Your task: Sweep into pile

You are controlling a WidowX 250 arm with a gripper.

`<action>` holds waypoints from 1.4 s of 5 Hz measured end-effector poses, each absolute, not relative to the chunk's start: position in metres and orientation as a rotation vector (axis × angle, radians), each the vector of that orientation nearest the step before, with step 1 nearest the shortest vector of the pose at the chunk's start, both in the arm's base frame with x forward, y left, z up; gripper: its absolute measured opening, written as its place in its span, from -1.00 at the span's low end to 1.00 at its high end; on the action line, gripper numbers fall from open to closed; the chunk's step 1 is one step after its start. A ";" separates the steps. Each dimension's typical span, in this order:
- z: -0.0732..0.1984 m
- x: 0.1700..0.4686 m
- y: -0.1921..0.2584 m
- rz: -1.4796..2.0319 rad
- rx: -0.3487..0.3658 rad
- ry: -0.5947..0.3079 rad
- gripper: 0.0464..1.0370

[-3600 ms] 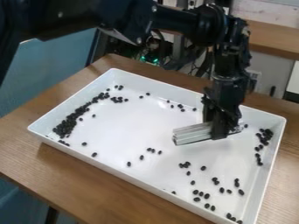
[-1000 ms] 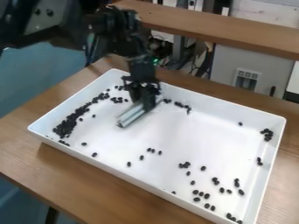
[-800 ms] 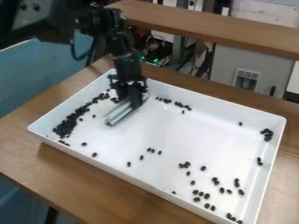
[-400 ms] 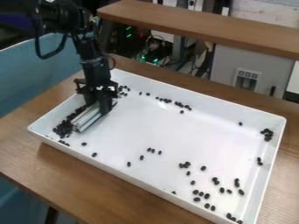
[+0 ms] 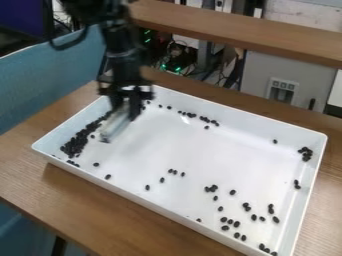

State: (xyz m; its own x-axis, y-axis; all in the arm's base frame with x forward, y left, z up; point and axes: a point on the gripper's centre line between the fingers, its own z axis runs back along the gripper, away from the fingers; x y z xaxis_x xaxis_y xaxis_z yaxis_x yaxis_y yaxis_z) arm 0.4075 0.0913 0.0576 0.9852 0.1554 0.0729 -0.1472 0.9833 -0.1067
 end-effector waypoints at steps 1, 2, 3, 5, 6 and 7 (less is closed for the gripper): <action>0.069 0.414 0.042 0.133 -0.106 -0.140 -0.31; 0.066 0.406 -0.003 0.121 -0.124 -0.165 -0.31; 0.061 0.391 -0.053 0.111 -0.174 -0.190 -0.31; 0.052 0.374 -0.147 0.041 -0.259 -0.275 -0.31; 0.045 0.382 -0.176 0.041 -0.273 -0.273 -0.31; 0.045 0.396 -0.182 0.033 -0.270 -0.290 -0.31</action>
State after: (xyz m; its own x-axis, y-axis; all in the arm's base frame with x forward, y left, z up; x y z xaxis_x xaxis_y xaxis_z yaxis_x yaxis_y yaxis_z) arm 0.3956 -0.1816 0.0450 0.9580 0.0709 0.2777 0.0063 0.9635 -0.2677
